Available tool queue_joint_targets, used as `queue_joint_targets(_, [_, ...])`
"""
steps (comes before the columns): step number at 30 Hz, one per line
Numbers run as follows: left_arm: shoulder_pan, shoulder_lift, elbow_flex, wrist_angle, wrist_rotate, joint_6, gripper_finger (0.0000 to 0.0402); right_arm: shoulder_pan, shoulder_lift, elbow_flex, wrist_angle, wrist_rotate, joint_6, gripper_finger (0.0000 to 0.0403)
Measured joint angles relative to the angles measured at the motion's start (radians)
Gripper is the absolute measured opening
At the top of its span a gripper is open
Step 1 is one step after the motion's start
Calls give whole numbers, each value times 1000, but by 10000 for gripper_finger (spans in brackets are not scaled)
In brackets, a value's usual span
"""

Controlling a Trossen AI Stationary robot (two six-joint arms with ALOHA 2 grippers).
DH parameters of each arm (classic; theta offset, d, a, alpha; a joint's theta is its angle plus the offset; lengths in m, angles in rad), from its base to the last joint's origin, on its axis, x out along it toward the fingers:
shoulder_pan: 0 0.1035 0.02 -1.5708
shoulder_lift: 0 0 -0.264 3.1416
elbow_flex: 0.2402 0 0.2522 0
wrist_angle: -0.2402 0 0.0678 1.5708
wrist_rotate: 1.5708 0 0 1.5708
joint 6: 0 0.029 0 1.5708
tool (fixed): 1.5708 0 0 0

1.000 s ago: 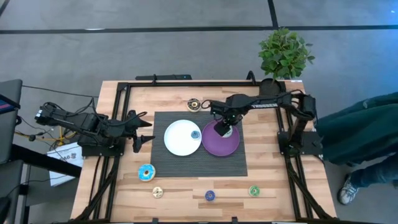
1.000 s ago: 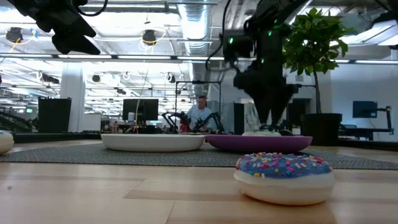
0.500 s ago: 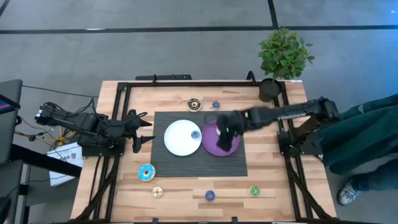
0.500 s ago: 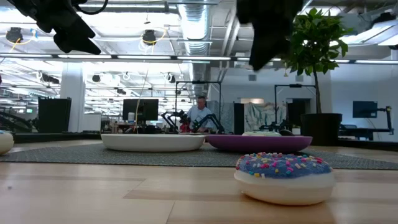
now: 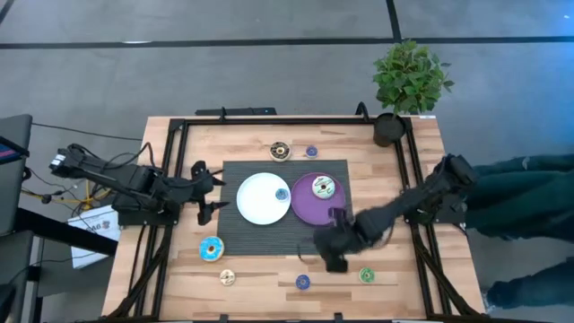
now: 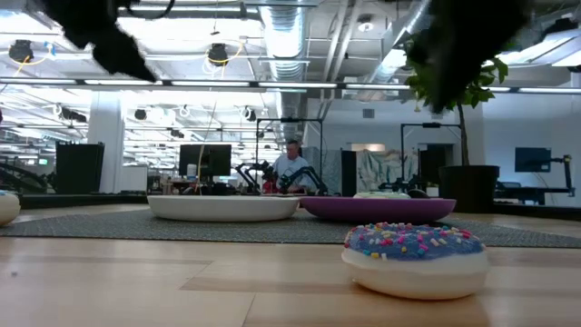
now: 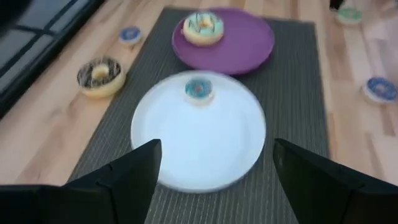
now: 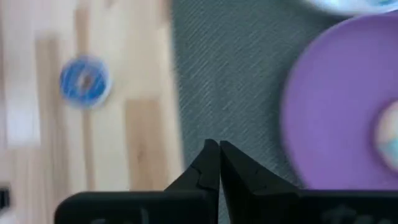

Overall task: Pick & Place donuts
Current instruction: Put the small white donut on the white plate

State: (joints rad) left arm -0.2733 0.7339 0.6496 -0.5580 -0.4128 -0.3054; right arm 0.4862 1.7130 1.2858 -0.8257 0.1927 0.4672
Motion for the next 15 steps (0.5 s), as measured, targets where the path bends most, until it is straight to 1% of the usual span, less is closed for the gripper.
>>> queue_joint_targets(2, [-16,44,44,3,-17,13,300,38,12,-2,1,9,15,4])
queue_joint_targets(4, [-37,95,91,-16,-21,26,300,63,7,-38,48,33,34,2])
queue_joint_targets(6, [-64,155,144,-18,-37,32,300,79,-27,-129,165,49,57,1])
queue_joint_targets(8, [-94,218,195,-58,-66,30,300,89,-79,-240,336,49,83,1])
queue_joint_targets(11, [-134,315,278,-98,-101,-6,300,97,-161,-390,497,49,93,1])
queue_joint_targets(12, [-147,347,306,-114,-109,-27,300,96,-188,-427,533,52,92,1])
queue_joint_targets(15, [-179,442,389,-160,-120,-100,300,94,-282,-501,554,84,58,0])
